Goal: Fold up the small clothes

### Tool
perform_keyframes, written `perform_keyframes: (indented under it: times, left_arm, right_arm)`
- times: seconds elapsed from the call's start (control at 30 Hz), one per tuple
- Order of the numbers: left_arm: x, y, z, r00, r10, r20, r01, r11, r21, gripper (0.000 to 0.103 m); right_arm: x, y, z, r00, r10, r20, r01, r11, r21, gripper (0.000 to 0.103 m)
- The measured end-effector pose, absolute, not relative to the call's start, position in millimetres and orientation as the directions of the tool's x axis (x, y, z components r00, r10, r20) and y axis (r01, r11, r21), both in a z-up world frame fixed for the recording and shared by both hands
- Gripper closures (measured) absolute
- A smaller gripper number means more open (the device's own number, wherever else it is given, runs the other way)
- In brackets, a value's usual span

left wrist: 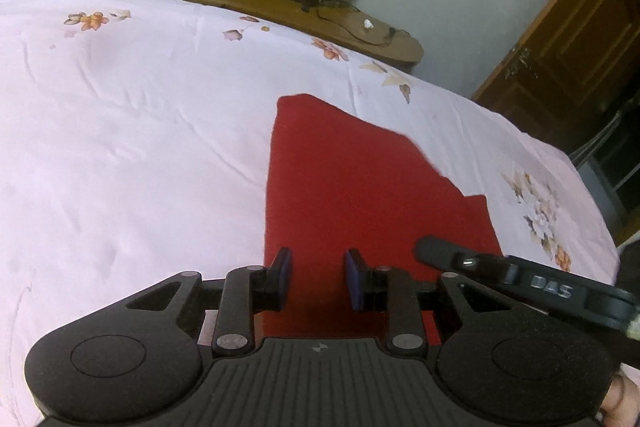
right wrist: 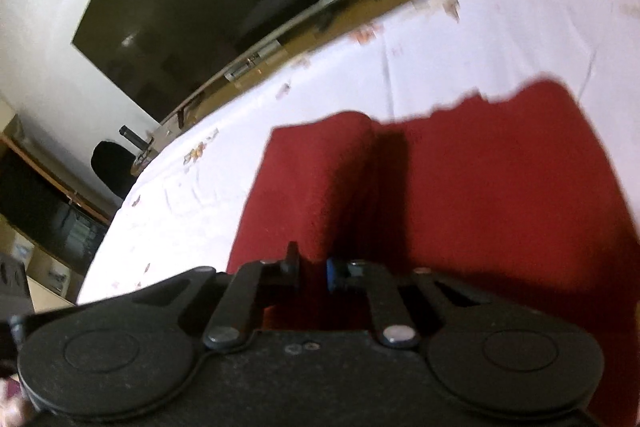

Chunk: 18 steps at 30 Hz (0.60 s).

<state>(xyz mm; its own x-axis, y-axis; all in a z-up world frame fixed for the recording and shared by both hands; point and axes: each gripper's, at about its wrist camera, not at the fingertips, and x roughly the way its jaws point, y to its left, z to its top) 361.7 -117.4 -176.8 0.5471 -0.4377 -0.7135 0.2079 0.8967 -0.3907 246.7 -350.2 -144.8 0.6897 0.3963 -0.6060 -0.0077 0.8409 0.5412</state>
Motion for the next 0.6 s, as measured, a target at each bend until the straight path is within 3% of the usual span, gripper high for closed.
perform_keyframes:
  times: [0.2, 0.6]
  left_arm:
    - [367.7, -126.6, -167.6, 0.561, -0.462, -0.687, 0.232, 0.884, -0.405, 0.075]
    - [373.7, -177.8, -162.8, 0.522, -0.539, -0.661, 0.327, 0.842, -0.428, 0.075]
  right_arm:
    - [226.6, -358.4, -110.5, 0.756, 0.329, -0.566, -0.071, 0.9, 0.429, 0.091]
    - [198.0, -436.5, -109.3, 0.786, 0.135, -0.603, 0.09, 0.941, 0.328, 0.091]
